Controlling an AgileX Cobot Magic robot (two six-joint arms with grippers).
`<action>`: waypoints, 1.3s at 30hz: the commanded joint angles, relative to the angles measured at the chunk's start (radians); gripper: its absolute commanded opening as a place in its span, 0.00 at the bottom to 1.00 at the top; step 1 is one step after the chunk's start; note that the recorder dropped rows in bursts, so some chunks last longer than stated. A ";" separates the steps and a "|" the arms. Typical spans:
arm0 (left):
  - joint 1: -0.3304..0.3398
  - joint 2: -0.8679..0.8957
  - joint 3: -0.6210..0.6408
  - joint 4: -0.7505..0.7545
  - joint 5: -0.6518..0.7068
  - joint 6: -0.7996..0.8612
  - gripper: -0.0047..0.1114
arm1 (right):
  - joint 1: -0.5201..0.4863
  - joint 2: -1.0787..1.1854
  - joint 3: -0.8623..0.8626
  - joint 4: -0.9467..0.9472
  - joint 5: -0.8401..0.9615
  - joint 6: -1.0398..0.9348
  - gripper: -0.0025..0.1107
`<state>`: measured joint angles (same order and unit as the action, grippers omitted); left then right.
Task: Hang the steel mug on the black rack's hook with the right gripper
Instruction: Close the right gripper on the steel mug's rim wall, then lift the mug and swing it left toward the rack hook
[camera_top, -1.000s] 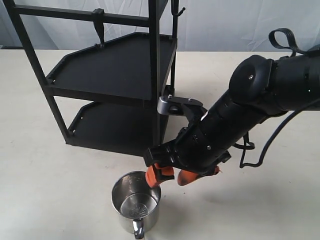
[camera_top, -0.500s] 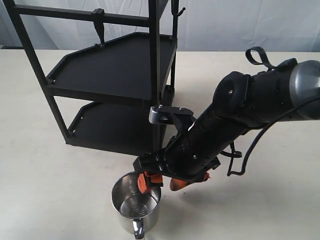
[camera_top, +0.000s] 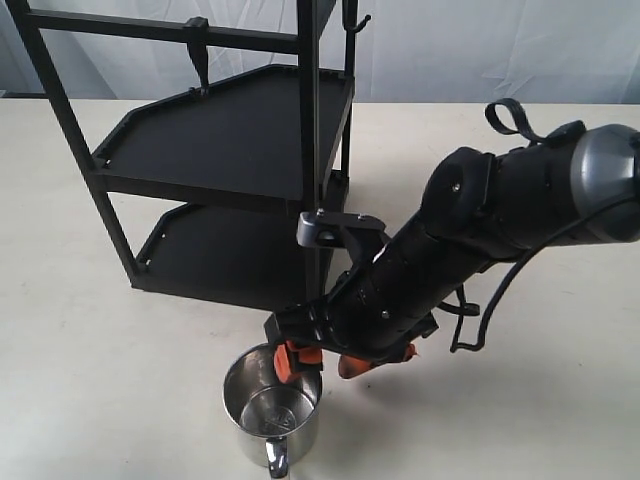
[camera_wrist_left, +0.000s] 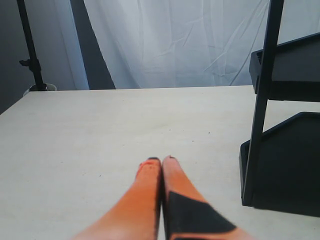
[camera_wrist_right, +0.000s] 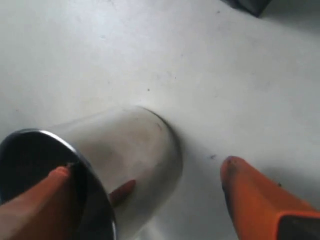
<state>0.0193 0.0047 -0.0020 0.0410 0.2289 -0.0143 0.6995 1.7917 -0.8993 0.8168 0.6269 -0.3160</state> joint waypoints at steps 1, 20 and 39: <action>-0.001 -0.005 0.002 0.003 0.002 -0.002 0.05 | 0.000 0.032 -0.004 -0.001 0.017 -0.005 0.65; -0.001 -0.005 0.002 0.003 0.002 -0.002 0.05 | 0.000 0.038 -0.004 0.221 0.260 -0.005 0.01; -0.001 -0.005 0.002 0.003 0.002 -0.002 0.05 | 0.000 -0.153 0.195 0.928 0.492 0.103 0.01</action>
<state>0.0193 0.0047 -0.0020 0.0425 0.2289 -0.0143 0.7004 1.6725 -0.7174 1.7115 1.1481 -0.3099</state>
